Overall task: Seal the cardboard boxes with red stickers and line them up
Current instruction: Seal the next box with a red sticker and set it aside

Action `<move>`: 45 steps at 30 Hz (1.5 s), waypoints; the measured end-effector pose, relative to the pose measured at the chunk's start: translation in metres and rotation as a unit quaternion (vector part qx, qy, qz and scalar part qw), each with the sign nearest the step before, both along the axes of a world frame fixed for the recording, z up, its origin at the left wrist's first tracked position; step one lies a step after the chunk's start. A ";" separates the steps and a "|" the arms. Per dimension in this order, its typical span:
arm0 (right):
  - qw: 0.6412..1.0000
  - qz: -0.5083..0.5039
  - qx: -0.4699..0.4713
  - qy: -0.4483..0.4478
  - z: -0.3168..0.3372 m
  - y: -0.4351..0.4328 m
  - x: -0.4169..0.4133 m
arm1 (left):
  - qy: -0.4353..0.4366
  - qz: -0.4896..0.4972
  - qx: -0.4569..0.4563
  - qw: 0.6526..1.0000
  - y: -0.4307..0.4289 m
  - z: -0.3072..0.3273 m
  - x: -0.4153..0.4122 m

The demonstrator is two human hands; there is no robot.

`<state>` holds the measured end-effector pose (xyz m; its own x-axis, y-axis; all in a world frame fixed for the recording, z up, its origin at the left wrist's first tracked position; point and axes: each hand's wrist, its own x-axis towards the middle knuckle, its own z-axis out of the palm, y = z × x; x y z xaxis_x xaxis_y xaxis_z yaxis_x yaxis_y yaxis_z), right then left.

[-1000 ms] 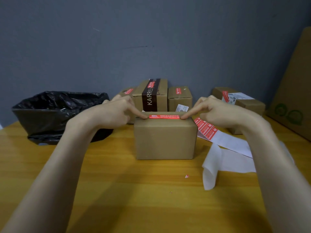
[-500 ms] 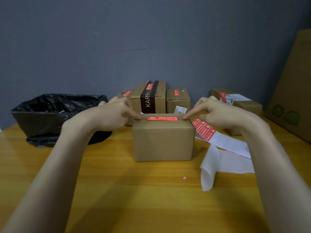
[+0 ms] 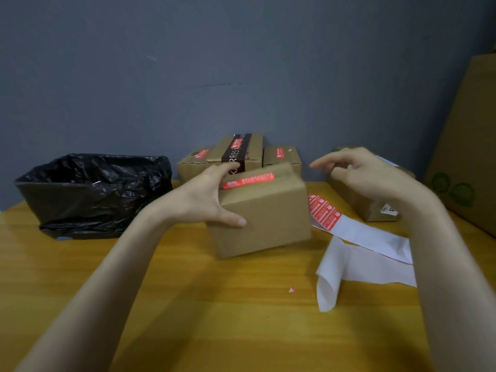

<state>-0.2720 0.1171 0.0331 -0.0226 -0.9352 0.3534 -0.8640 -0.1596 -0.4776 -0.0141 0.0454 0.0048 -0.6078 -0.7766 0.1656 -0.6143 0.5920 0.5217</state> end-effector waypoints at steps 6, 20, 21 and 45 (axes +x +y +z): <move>0.930 0.179 0.038 -0.318 -0.012 -0.003 -0.001 | 0.174 -0.095 0.115 0.973 0.009 0.001 0.001; 0.992 0.015 -0.017 0.121 -0.011 -0.008 0.043 | 0.230 -0.031 0.097 0.968 0.006 0.003 0.003; 0.989 0.002 -0.034 0.146 -0.013 -0.009 0.049 | 0.207 -0.028 0.082 0.974 0.010 0.006 -0.002; 0.945 0.043 -0.165 -0.279 -0.002 0.001 0.096 | 0.396 0.057 0.316 0.860 0.005 0.013 0.012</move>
